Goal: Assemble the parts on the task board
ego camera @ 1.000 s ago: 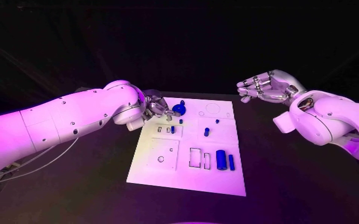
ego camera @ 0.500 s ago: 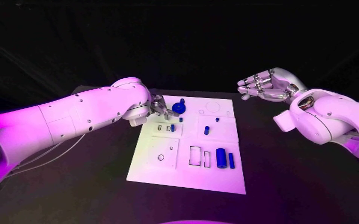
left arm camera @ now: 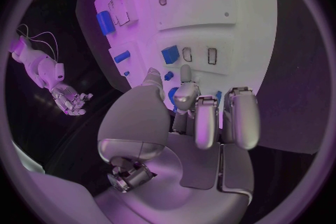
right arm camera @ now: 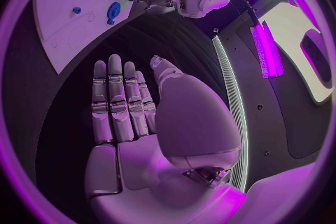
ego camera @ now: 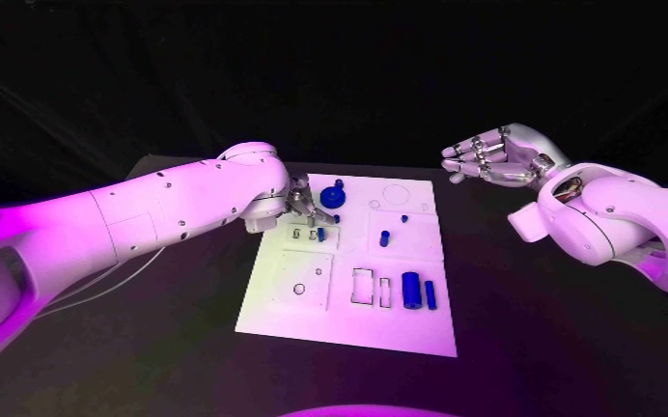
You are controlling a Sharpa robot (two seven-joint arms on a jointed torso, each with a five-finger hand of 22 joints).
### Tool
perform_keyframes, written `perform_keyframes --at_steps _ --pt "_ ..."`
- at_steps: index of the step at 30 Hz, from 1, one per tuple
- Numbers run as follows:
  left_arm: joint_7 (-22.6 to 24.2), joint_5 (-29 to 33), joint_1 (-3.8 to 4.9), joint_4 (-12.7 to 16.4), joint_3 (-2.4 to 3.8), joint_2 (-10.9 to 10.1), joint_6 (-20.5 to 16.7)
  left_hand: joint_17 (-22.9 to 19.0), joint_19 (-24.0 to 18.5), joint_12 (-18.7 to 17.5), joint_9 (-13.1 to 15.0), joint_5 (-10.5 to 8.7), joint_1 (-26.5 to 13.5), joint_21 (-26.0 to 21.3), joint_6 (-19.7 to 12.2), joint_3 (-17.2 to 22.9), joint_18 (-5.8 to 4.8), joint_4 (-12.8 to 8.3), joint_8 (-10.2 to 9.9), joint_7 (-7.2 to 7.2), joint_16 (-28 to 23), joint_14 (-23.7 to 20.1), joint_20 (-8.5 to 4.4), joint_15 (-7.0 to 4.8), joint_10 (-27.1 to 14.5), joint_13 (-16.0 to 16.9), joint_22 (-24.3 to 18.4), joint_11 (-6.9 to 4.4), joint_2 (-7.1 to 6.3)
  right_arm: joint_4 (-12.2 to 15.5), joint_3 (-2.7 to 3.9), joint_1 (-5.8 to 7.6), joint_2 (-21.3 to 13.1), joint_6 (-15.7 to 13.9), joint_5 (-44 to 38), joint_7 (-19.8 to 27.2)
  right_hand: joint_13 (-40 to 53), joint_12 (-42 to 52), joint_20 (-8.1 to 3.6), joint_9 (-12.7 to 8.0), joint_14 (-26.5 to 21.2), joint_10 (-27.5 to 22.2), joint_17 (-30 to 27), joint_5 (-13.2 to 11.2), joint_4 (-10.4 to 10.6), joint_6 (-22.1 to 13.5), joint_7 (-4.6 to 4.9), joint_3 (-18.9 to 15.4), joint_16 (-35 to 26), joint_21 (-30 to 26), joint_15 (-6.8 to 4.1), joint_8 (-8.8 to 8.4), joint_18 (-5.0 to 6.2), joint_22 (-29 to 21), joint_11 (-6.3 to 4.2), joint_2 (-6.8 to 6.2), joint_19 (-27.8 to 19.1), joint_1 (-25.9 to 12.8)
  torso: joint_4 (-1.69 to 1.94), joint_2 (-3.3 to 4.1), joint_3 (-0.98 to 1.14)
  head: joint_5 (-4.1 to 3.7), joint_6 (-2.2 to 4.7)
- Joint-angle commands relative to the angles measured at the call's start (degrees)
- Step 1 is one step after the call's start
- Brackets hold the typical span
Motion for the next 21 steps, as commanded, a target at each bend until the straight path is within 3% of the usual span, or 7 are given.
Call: perform_keyframes --at_steps 1,21 --pt "-0.5 -0.7 0.05 0.0 -0.02 0.3 2.7 7.6 0.2 -0.2 0.1 0.1 0.1 0.2 -0.4 -0.3 -0.63 -0.1 0.3 0.0 -0.3 3.9 -0.34 -0.39 -0.3 0.0 0.1 0.1 0.44 -0.1 0.0 -0.11 0.1 -0.1 -0.7 0.1 -0.1 0.3 0.04 -0.1 -0.6 -0.3 -0.1 0.3 0.0 0.0 0.26 -0.4 -0.2 0.0 -0.03 -0.14 0.41 -0.1 -0.01 0.3 -0.3 -0.5 0.04 -0.01 -0.02 -0.02 -0.14" --pt "-0.5 0.1 0.01 0.2 -0.04 0.8 5.5 7.7 0.2 -0.3 1.3 0.12 1.8 0.4 -1.1 -0.2 -0.65 -0.2 1.2 -0.01 -0.3 3.9 -0.32 -0.38 -0.7 -0.3 0.3 0.09 1.47 -1.2 -0.08 -0.71 1.0 0.1 -0.9 -0.7 -0.6 0.4 0.25 -0.2 -1.0 -0.7 -0.9 3.6 -0.3 -0.3 0.67 -0.6 -0.1 0.1 0.17 -0.14 0.43 -1.6 0.26 0.53 -0.5 -0.5 0.1 0.04 -0.02 0.26 -0.27"
